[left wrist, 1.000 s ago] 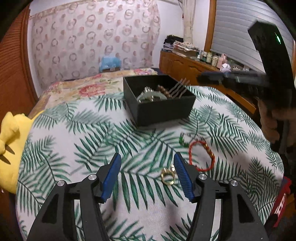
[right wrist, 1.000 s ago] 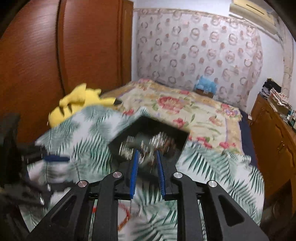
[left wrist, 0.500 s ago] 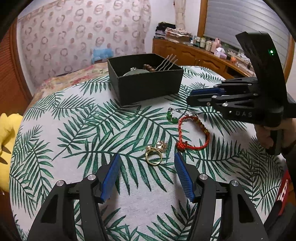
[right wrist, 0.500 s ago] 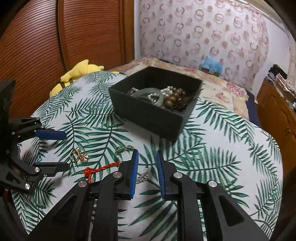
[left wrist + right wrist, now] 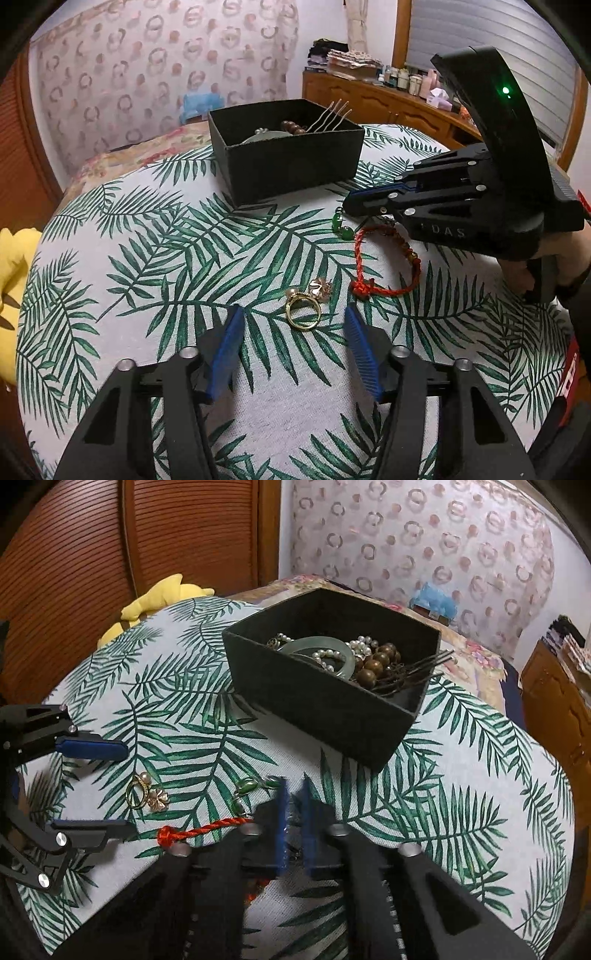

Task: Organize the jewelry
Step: 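Grasp the gold ring with the left tool while the right tool grasps the green beaded earring, then carry the gold ring to the black box with the left tool while the right tool carries the earring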

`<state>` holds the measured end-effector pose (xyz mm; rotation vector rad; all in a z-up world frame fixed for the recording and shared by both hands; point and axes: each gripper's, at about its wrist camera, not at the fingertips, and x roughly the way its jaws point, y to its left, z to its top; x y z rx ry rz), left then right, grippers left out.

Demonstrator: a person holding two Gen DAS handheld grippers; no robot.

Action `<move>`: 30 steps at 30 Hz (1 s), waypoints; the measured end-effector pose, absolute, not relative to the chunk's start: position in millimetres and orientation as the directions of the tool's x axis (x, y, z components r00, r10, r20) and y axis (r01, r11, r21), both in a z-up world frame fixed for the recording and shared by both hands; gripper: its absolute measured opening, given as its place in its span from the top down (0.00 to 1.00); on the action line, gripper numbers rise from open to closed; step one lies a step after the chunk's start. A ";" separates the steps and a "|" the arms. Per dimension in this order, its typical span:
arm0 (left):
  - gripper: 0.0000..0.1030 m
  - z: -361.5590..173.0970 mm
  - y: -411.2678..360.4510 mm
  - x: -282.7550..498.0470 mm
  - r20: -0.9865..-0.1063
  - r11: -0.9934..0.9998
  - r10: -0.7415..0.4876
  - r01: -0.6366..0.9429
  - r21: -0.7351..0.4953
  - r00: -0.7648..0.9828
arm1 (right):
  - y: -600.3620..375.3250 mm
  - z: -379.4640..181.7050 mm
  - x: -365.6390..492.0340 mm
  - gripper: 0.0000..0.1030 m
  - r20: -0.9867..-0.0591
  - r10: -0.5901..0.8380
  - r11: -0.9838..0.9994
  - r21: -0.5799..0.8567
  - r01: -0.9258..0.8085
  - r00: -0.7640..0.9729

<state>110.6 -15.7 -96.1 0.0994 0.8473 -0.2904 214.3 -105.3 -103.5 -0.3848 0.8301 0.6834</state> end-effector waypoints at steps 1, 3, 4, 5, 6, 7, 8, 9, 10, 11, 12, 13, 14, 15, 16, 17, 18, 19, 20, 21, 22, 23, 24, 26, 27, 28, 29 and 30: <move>0.54 -96.2 -16.2 112.0 -0.751 0.956 -0.214 0.293 -0.029 0.625 | -105.7 -103.1 213.9 0.98 -0.780 0.401 0.724 -0.051 -0.688 0.481; 0.59 -95.9 -16.4 113.3 -0.750 0.955 -0.219 0.296 -0.033 0.624 | -108.3 -102.1 213.8 0.98 -0.778 0.403 0.729 -0.046 -0.683 0.482; 0.63 -95.9 -16.7 114.1 -0.750 0.955 -0.220 0.296 -0.033 0.624 | -110.2 -100.5 213.0 0.98 -0.771 0.407 0.734 -0.044 -0.678 0.491; 0.64 -95.9 -16.7 114.8 -0.750 0.955 -0.220 0.296 -0.033 0.624 | -111.5 -98.4 212.8 0.98 -0.764 0.413 0.737 -0.040 -0.675 0.496; 0.67 -95.9 -16.8 114.7 -0.750 0.954 -0.221 0.297 -0.035 0.623 | -113.9 -95.8 212.1 0.98 -0.755 0.421 0.740 -0.034 -0.671 0.503; 0.73 -95.8 -16.9 115.3 -0.750 0.953 -0.226 0.299 -0.039 0.622 | -116.0 -93.4 211.7 0.98 -0.748 0.426 0.743 -0.032 -0.669 0.508; 0.74 -95.9 -17.4 116.1 -0.750 0.953 -0.229 0.301 -0.042 0.621 | -118.2 -89.5 211.1 0.98 -0.740 0.431 0.746 -0.030 -0.666 0.517; 0.76 -96.0 -18.3 117.2 -0.750 0.952 -0.230 0.303 -0.042 0.620 | -119.8 -86.0 210.4 0.98 -0.733 0.435 0.748 -0.030 -0.663 0.523; 0.80 -96.0 -18.9 117.7 -0.750 0.952 -0.231 0.305 -0.042 0.620 | -121.4 -82.5 209.9 0.98 -0.727 0.439 0.748 -0.029 -0.663 0.528; 0.82 -96.2 -19.5 118.1 -0.749 0.950 -0.236 0.309 -0.044 0.619 | -122.5 -79.8 210.1 0.98 -0.724 0.441 0.749 -0.030 -0.662 0.531; 0.82 -96.3 -20.2 118.3 -0.749 0.948 -0.241 0.314 -0.047 0.617 | -123.5 -77.3 209.7 0.98 -0.721 0.441 0.749 -0.033 -0.662 0.535; 0.82 -96.2 -21.1 118.6 -0.748 0.947 -0.246 0.318 -0.050 0.616 | -124.3 -74.3 208.3 0.98 -0.716 0.441 0.749 -0.038 -0.661 0.541; 0.82 -96.1 -21.6 118.5 -0.747 0.945 -0.252 0.321 -0.054 0.615 | -124.7 -71.8 208.2 0.98 -0.713 0.442 0.749 -0.041 -0.661 0.545; 0.82 -95.6 -21.5 118.5 -0.744 0.946 -0.255 0.320 -0.058 0.618 | -125.6 -69.4 207.2 0.98 -0.709 0.443 0.749 -0.044 -0.661 0.549; 0.82 -95.0 -21.4 118.3 -0.740 0.946 -0.256 0.317 -0.061 0.622 | -126.9 -66.9 206.4 0.98 -0.704 0.444 0.750 -0.048 -0.660 0.555; 0.82 -93.8 -21.1 118.2 -0.734 0.947 -0.260 0.315 -0.066 0.627 | -127.8 -64.5 205.5 0.98 -0.700 0.445 0.750 -0.050 -0.659 0.559; 0.82 -92.9 -21.0 118.1 -0.733 0.947 -0.261 0.314 -0.068 0.629 | -128.6 -62.2 204.5 0.98 -0.695 0.447 0.751 -0.050 -0.659 0.563; 0.82 -91.9 -20.7 118.1 -0.730 0.948 -0.260 0.312 -0.067 0.632 | -129.8 -59.0 203.7 0.98 -0.689 0.451 0.751 -0.050 -0.658 0.567; 0.82 -89.8 -20.4 117.7 -0.727 0.948 -0.258 0.310 -0.065 0.637 | -130.8 -57.1 202.8 0.98 -0.685 0.452 0.752 -0.051 -0.657 0.571; 0.82 -88.0 -20.3 117.6 -0.724 0.949 -0.258 0.310 -0.065 0.640 | -131.7 -54.4 202.2 0.98 -0.681 0.454 0.752 -0.053 -0.657 0.575; 0.82 -86.4 -20.1 117.2 -0.721 0.949 -0.258 0.308 -0.064 0.643 | -130.8 -53.0 201.4 0.98 -0.677 0.455 0.753 -0.053 -0.656 0.578; 0.82 -83.4 -19.7 116.9 -0.716 0.950 -0.255 0.305 -0.061 0.650 | -131.8 -49.8 201.0 0.98 -0.673 0.458 0.754 -0.053 -0.655 0.581; 0.82 -81.1 -19.3 116.3 -0.712 0.951 -0.254 0.303 -0.060 0.655 | -132.9 -46.6 200.6 0.98 -0.667 0.460 0.755 -0.054 -0.654 0.586; 0.82 -75.9 -17.8 115.5 -0.703 0.953 -0.253 0.298 -0.061 0.665 | -135.0 -41.3 200.0 0.98 -0.657 0.464 0.757 -0.054 -0.651 0.594; 0.82 -72.9 -17.2 115.4 -0.698 0.953 -0.253 0.296 -0.061 0.670 | -135.7 -38.6 200.0 0.98 -0.653 0.466 0.757 -0.053 -0.651 0.597; 0.82 -71.3 -17.2 115.5 -0.695 0.954 -0.252 0.295 -0.060 0.673 | -135.6 -36.3 199.4 0.98 -0.649 0.468 0.758 -0.054 -0.650 0.600; 0.82 -68.8 -17.0 115.7 -0.691 0.954 -0.251 0.294 -0.058 0.678 | -136.6 -33.3 198.8 0.98 -0.644 0.469 0.758 -0.057 -0.649 0.604; 0.82 -66.6 -16.6 115.7 -0.687 0.955 -0.249 0.292 -0.056 0.682 | -137.0 -31.5 198.1 0.98 -0.641 0.470 0.759 -0.058 -0.649 0.607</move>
